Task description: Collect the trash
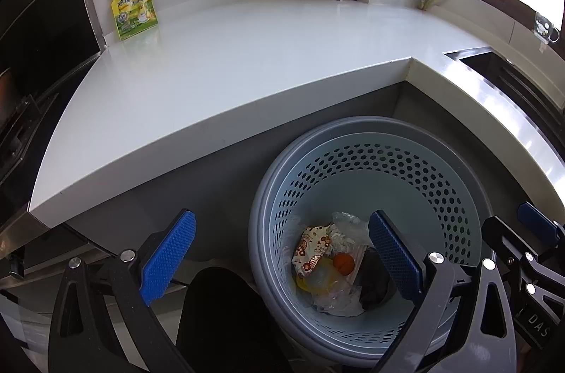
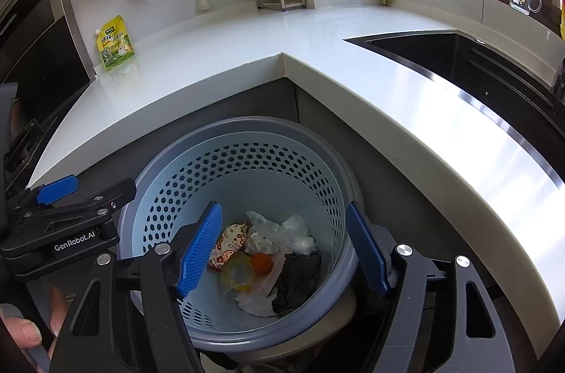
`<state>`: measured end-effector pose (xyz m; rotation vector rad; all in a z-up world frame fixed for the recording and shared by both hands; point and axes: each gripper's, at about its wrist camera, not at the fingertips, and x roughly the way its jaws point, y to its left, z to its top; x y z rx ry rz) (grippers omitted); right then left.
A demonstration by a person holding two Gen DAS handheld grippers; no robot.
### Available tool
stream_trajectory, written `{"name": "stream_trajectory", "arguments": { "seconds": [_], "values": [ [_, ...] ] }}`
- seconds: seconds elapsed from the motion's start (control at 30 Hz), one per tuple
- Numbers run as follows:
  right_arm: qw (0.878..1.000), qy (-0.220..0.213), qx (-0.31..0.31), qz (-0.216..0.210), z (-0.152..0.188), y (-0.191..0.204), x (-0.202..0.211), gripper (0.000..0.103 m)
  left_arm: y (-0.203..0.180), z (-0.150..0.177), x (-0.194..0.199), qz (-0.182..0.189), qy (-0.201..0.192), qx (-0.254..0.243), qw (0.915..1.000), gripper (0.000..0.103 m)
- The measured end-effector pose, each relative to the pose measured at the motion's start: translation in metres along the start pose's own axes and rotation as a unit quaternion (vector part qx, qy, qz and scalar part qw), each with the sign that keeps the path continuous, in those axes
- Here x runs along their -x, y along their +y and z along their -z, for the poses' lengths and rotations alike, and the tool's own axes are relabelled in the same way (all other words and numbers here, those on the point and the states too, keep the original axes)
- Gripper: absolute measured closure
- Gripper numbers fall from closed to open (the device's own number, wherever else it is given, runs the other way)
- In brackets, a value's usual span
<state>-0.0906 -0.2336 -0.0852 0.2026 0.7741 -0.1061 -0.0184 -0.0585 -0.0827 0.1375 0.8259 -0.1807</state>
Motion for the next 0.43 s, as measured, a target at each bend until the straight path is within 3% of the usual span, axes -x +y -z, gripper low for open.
{"name": "stream_trajectory", "arguments": {
  "seconds": [0.43],
  "values": [
    [1.000, 0.003, -0.001, -0.001, 0.0005, -0.0006, -0.0022, 0.034, -0.0027, -0.0001, -0.0020, 0.000, 0.003, -0.001, 1.0000, 0.006]
  ]
}}
